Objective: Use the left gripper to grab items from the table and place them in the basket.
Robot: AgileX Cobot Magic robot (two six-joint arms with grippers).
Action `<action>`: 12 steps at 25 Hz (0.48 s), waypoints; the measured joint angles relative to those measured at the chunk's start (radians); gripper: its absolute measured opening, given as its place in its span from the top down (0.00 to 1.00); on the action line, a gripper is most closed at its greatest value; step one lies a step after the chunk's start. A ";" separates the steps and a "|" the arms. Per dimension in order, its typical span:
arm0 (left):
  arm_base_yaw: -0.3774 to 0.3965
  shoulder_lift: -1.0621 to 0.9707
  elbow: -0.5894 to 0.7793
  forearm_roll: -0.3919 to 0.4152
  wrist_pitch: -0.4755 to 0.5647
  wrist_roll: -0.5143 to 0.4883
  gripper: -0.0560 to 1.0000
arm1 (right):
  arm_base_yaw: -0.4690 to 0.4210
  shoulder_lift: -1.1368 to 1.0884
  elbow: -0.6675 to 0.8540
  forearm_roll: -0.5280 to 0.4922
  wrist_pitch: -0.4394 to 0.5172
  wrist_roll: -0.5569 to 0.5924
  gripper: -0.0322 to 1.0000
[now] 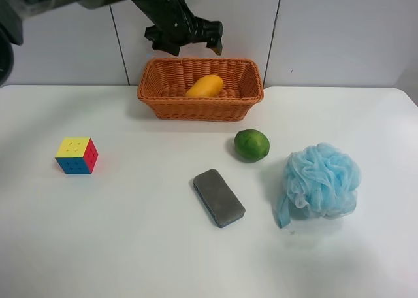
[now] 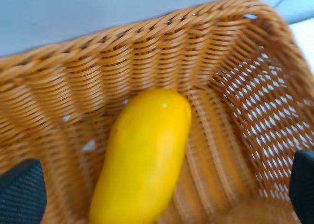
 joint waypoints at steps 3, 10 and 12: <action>0.000 -0.073 0.000 0.013 0.127 0.001 0.01 | 0.000 0.000 0.000 0.000 0.000 0.000 0.01; 0.029 -0.244 0.000 0.016 0.411 0.080 0.01 | 0.000 0.000 0.000 0.000 0.000 0.000 0.01; 0.037 -0.280 0.000 0.016 0.448 0.102 0.01 | 0.000 0.000 0.000 0.000 0.000 0.000 0.01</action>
